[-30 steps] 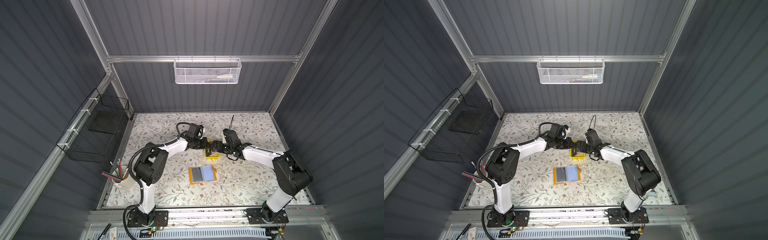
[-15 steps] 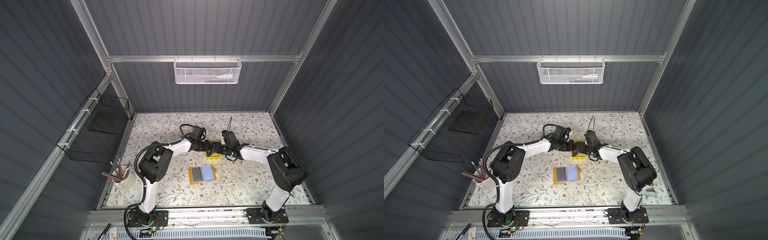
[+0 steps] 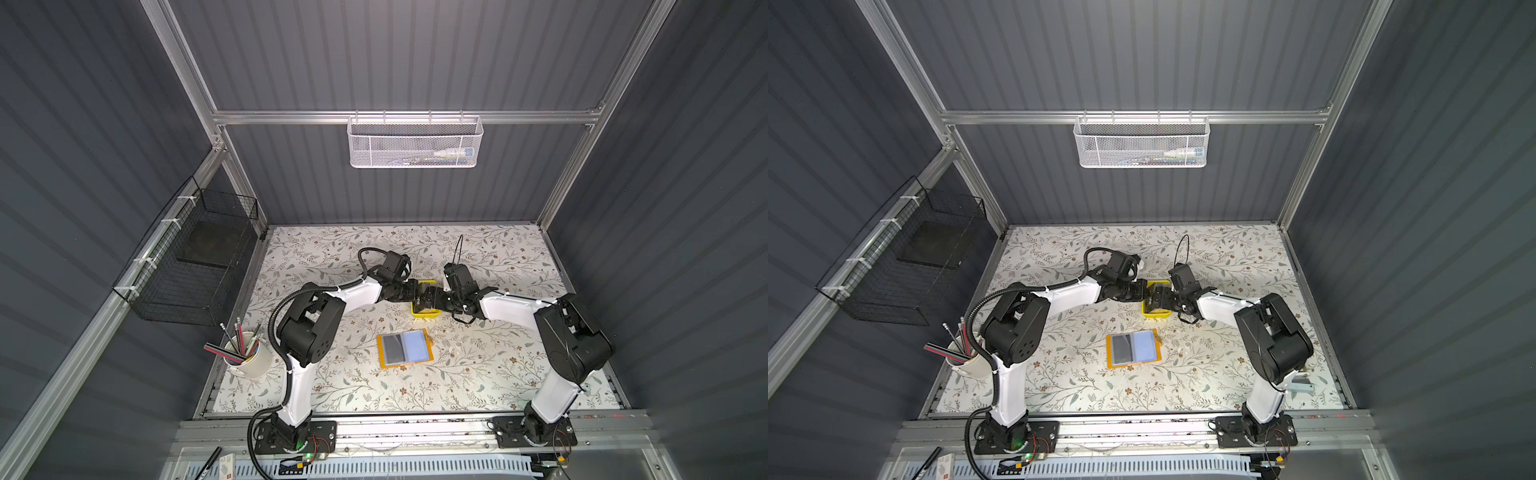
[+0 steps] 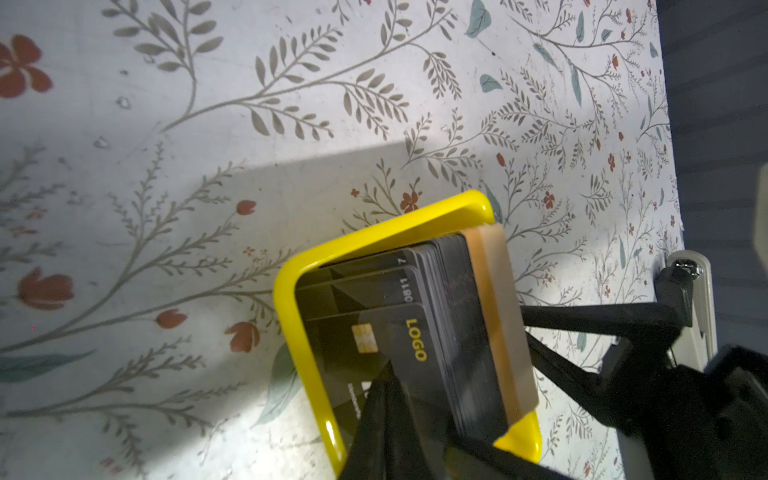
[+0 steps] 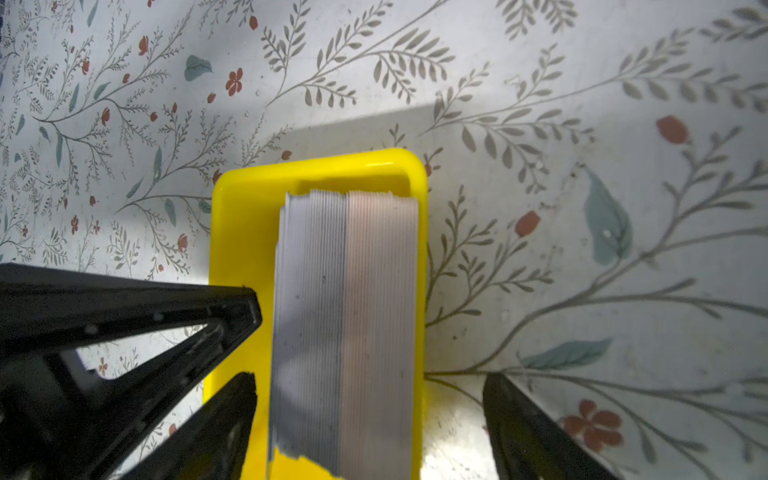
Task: Put the credit cards into the card holder
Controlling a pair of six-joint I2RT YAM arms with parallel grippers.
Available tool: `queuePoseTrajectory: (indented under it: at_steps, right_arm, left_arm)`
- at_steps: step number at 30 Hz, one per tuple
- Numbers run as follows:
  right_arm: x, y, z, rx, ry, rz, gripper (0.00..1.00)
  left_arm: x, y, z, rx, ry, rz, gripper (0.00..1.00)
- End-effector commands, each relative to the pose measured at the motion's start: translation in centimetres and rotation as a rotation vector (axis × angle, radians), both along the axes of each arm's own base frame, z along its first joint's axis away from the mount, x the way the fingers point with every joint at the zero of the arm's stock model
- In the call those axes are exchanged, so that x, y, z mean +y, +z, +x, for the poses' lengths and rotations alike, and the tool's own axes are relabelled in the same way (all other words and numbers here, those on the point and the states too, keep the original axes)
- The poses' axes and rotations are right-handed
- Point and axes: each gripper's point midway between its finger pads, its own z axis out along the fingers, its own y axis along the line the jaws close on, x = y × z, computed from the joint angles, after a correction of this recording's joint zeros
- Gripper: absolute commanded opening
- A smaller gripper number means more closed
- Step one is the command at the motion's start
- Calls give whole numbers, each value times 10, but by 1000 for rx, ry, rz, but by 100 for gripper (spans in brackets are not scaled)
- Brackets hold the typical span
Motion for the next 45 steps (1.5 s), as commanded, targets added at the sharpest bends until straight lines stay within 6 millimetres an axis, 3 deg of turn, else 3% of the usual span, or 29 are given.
queuePoseTrajectory:
  at_steps: [1, 15, 34, 40, 45]
  right_arm:
    - [1, -3, -1, 11, 13, -20, 87]
    - [-2, -7, 1, 36, 1, -70, 86]
    - [-14, 10, 4, 4, -5, -111, 84]
    - [-11, 27, 0, -18, 8, -82, 83]
    - [-3, 41, -14, -21, 30, -44, 84]
  left_arm:
    - [-1, 8, -5, -7, 3, -2, 5]
    - [4, -1, -8, 10, 11, 18, 3]
    - [6, -2, -12, 15, 19, 13, 5]
    - [4, -7, -12, 24, 22, 6, 5]
    - [2, -10, -12, 31, 26, -2, 4]
